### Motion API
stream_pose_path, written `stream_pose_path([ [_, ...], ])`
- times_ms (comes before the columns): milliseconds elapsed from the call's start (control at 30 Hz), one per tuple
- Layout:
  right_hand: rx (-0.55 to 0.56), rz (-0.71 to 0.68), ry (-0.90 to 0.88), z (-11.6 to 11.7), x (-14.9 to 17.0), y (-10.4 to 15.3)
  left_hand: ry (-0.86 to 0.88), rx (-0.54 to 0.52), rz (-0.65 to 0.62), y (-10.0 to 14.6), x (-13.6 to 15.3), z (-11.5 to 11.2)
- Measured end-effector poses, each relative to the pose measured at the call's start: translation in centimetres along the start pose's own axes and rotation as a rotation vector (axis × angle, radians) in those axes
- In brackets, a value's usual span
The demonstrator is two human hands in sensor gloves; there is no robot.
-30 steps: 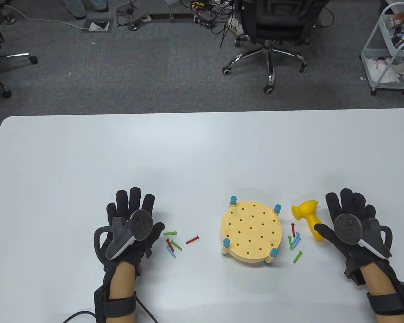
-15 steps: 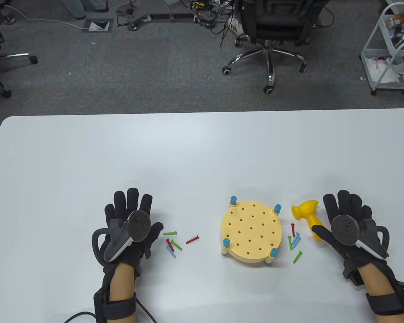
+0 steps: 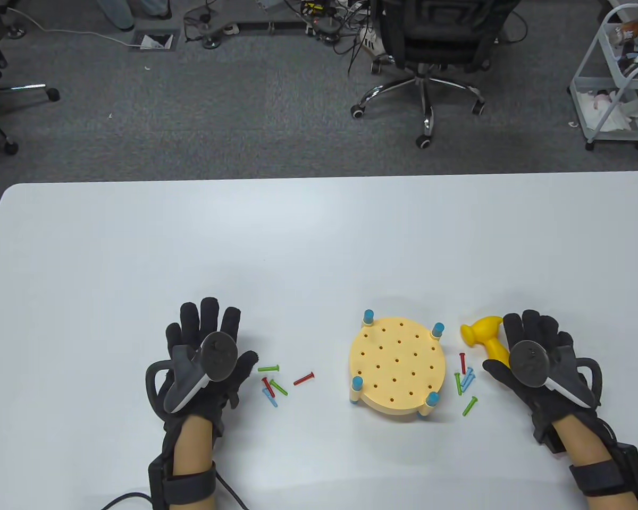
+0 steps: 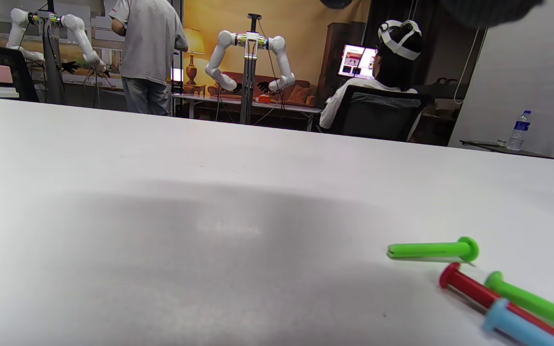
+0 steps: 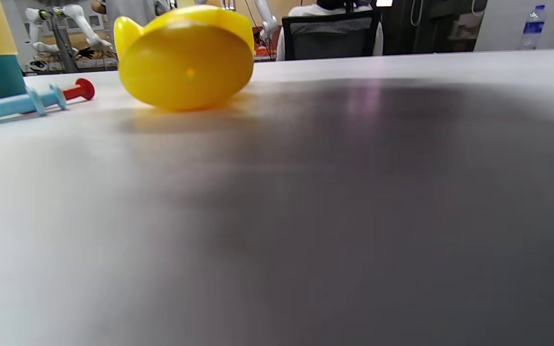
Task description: Hammer toy nails into tap bench
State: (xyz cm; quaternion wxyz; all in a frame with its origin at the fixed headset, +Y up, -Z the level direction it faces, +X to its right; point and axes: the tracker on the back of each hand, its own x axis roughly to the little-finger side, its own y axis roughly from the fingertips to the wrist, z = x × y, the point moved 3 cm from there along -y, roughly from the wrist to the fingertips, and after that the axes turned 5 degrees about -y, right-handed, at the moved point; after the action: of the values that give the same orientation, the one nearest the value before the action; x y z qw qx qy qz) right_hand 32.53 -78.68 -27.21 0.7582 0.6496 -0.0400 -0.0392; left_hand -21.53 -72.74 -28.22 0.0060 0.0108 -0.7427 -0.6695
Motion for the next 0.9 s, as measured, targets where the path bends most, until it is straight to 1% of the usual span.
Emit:
stream_pose_path([
  [100, -0.025, 0.031, 0.031, 0.5, 0.2, -0.3, -0.002, 0.001, -0.002, 0.0, -0.1, 0.0],
  [267, -0.088, 0.037, 0.072, 1.3, -0.2, -0.6, -0.007, 0.011, -0.001, -0.1, -0.2, -0.2],
  [400, -0.156, 0.050, 0.042, 2.0, -0.4, -0.9, -0.029, 0.032, -0.010, -0.3, -0.6, -0.6],
  [600, -0.155, 0.090, -0.012, 1.9, -0.1, -1.0, -0.074, 0.060, -0.050, -0.6, -2.1, -1.4],
  [667, -0.127, 0.104, -0.041, 1.6, 0.3, -1.0, -0.098, 0.065, -0.077, -0.8, -2.9, -1.7],
  [733, -0.076, 0.115, -0.066, 1.0, 0.6, -0.8, -0.123, 0.071, -0.104, -0.9, -3.7, -2.0],
  [833, 0.114, 0.153, -0.134, -0.9, 1.3, -0.2, -0.178, 0.076, -0.153, -1.1, -5.2, -2.5],
  [867, 0.187, 0.159, -0.162, -1.5, 1.6, 0.1, -0.191, 0.076, -0.161, -1.1, -5.5, -2.6],
  [900, 0.285, 0.160, -0.210, -2.3, 1.9, 0.5, -0.201, 0.076, -0.173, -1.1, -5.8, -2.8],
])
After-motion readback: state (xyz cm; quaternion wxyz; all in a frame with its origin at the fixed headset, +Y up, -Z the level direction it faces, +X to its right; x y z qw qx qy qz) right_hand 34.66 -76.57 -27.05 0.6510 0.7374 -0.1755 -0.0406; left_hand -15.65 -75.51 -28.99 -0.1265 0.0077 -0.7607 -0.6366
